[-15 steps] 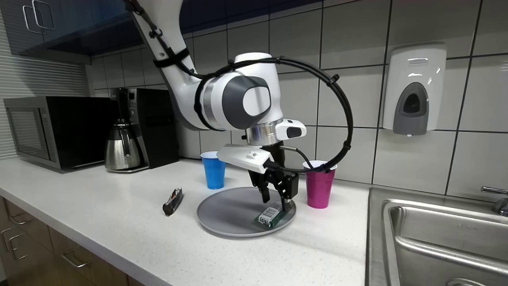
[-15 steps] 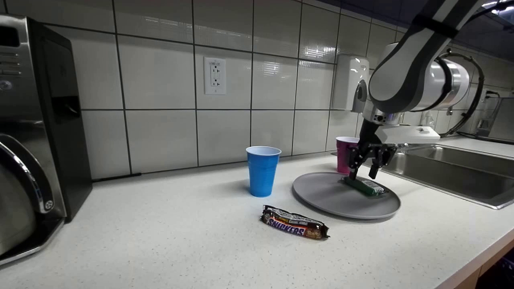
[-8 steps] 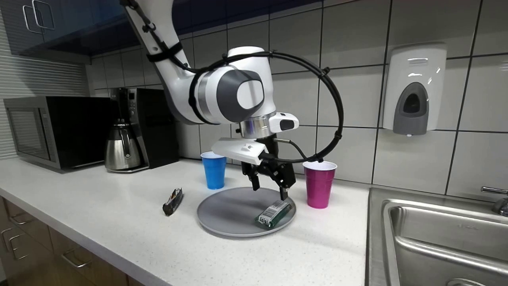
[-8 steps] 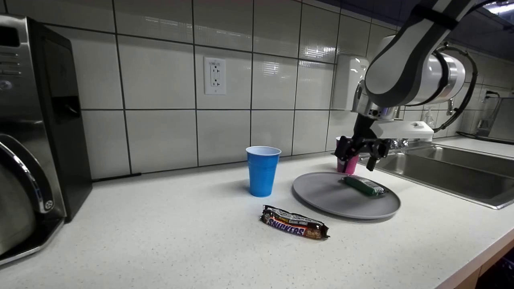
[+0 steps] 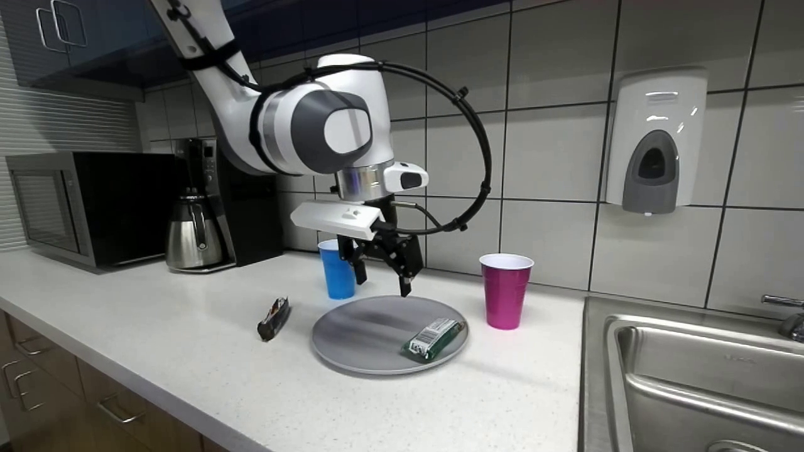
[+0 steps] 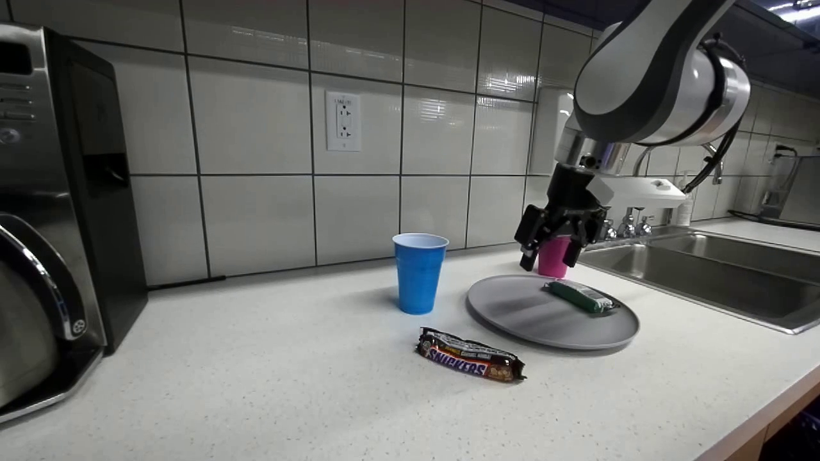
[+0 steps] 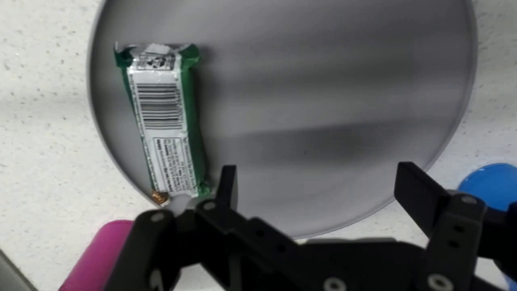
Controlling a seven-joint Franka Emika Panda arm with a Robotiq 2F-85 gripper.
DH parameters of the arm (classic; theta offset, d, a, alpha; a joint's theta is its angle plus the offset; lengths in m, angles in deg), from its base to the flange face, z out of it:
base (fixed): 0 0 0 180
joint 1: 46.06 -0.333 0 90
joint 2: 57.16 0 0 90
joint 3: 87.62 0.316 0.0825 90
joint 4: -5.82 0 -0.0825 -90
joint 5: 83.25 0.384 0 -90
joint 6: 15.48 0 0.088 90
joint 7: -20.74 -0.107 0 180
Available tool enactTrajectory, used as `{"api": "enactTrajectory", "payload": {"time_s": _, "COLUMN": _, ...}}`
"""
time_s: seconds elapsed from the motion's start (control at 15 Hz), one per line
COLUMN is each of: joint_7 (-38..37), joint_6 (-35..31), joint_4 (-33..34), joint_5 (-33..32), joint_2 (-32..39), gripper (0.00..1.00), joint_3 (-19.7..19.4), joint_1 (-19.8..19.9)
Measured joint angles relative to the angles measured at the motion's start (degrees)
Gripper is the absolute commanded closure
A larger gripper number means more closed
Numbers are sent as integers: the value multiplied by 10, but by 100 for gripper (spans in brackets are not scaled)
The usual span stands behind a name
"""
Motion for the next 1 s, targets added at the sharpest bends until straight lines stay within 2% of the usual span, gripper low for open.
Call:
{"api": "enactTrajectory", "payload": {"time_s": 0.4, "joint_7": 52, "joint_6": 42, "joint_4": -42, "joint_5": 43, "joint_2": -56, "gripper": 0, "joint_3": 19, "joint_1": -29}}
{"api": "enactTrajectory", "payload": {"time_s": 1.0, "joint_7": 69, "joint_6": 94, "joint_4": -67, "joint_5": 45, "joint_2": -101, "gripper": 0, "joint_3": 28, "joint_1": -90}}
